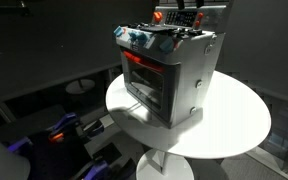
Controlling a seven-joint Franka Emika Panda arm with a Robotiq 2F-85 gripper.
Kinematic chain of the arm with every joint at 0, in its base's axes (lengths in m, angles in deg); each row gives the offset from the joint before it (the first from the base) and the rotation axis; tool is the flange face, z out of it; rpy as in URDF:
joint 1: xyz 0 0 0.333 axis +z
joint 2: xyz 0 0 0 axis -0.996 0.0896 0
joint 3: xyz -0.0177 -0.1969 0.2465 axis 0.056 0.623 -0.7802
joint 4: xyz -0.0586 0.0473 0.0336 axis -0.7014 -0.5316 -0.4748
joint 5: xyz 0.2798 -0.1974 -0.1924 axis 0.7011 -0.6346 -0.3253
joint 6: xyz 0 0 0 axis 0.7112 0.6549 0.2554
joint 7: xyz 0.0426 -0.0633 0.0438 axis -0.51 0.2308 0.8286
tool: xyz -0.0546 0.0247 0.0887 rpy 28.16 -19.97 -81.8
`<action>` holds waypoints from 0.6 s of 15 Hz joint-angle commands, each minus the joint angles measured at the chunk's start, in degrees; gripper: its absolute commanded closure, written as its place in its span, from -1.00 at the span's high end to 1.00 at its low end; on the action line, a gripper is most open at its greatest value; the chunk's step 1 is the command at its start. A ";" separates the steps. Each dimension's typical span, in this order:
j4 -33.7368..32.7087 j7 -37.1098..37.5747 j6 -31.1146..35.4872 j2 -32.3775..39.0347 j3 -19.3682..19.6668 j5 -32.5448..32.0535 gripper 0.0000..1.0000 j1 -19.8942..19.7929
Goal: Press the top switch
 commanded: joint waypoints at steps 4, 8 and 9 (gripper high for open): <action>-2.83 7.69 3.79 5.20 2.11 -5.89 1.00 0.20; -4.08 9.03 6.53 7.57 3.35 -5.97 1.00 0.62; -4.44 9.00 7.09 8.10 3.57 -5.75 1.00 0.73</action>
